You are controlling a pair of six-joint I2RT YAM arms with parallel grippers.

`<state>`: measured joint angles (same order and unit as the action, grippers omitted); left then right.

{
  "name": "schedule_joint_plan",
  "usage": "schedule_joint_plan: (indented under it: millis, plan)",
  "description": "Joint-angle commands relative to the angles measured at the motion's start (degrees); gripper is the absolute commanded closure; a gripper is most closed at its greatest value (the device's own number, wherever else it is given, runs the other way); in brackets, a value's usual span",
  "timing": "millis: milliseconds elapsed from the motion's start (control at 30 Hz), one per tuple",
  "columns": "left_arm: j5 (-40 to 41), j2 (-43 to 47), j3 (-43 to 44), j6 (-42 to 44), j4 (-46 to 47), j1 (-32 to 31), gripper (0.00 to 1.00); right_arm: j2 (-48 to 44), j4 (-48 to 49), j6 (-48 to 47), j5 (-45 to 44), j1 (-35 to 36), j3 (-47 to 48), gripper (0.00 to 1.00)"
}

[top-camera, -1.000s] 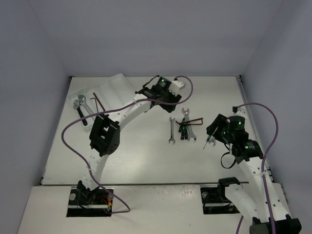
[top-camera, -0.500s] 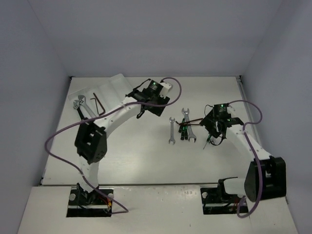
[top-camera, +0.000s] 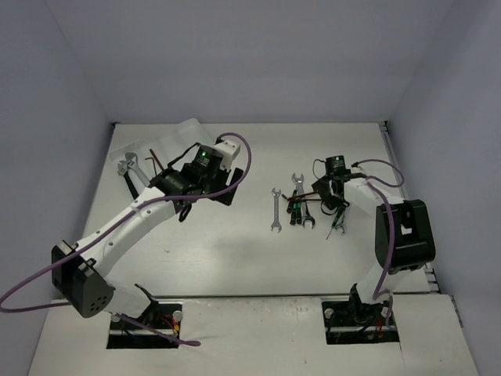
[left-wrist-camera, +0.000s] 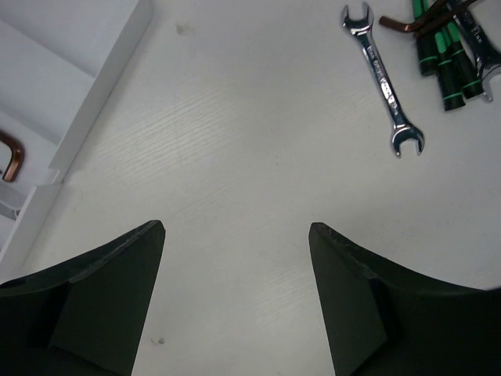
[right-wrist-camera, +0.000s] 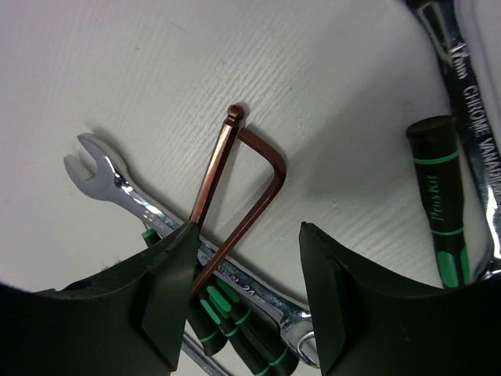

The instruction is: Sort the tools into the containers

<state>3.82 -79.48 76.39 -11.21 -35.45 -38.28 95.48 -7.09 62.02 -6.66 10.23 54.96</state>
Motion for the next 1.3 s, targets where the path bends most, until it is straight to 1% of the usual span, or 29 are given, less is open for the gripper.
schedule_joint_plan:
  millis: [0, 67, 333, 467, 600, 733, 833, 867, 967, 1067, 1100, 1267]
  plan:
    - [2.8, 6.3, -1.5, -1.4, -0.1, 0.0, 0.28, 2.4, 0.8, 5.4, -3.2, 1.6, 2.6, 0.51]
    - [3.1, 7.7, -2.7, -1.4, -0.2, 0.0, 0.28, 3.7, 0.8, 6.2, -3.5, 2.0, 2.5, 0.53]
    - [3.1, 11.5, -5.9, -1.9, -1.0, 0.0, 0.28, 5.0, 0.7, 8.8, -4.2, 3.0, 0.5, 0.71]
    - [2.6, 12.4, -6.8, -2.1, -1.0, 0.0, 0.28, 5.0, 0.6, 8.6, -3.3, 3.1, -0.4, 0.83]
    - [1.8, 13.1, -7.0, -2.5, -1.0, 0.0, 0.28, 4.3, 0.6, 6.6, -2.7, 3.2, -0.9, 1.00]
    - [-1.2, 13.5, -5.9, -3.2, -0.8, 0.0, 0.28, -0.1, 0.6, 2.5, -3.7, 3.8, -0.3, 1.00]
    - [-3.6, 13.0, -3.9, -3.8, -0.7, 0.0, 0.28, -6.1, 0.8, -1.0, -5.6, 4.9, 0.9, 1.00]
    - [-5.0, 12.7, -3.2, -4.3, -0.6, 0.0, 0.28, -8.2, 0.8, -3.7, -6.1, 5.5, 1.5, 1.00]
    - [-9.8, 11.6, -1.3, -6.3, 0.7, 0.0, 0.28, -13.2, 1.0, -11.3, -6.6, 8.8, 3.7, 1.00]
    - [-14.6, 10.6, 0.2, -10.6, 4.6, -0.1, 0.28, -19.5, 1.7, -14.7, -6.3, 11.7, 3.1, 1.00]
    - [-16.1, 10.4, 0.3, -11.9, 6.0, -0.1, 0.28, -21.1, 2.3, -15.4, -5.8, 12.2, 2.6, 1.00]
    - [-23.9, 7.8, 0.0, -19.8, 15.0, -0.4, 0.28, -27.8, 7.8, -18.4, 3.3, 13.2, -0.9, 1.00]
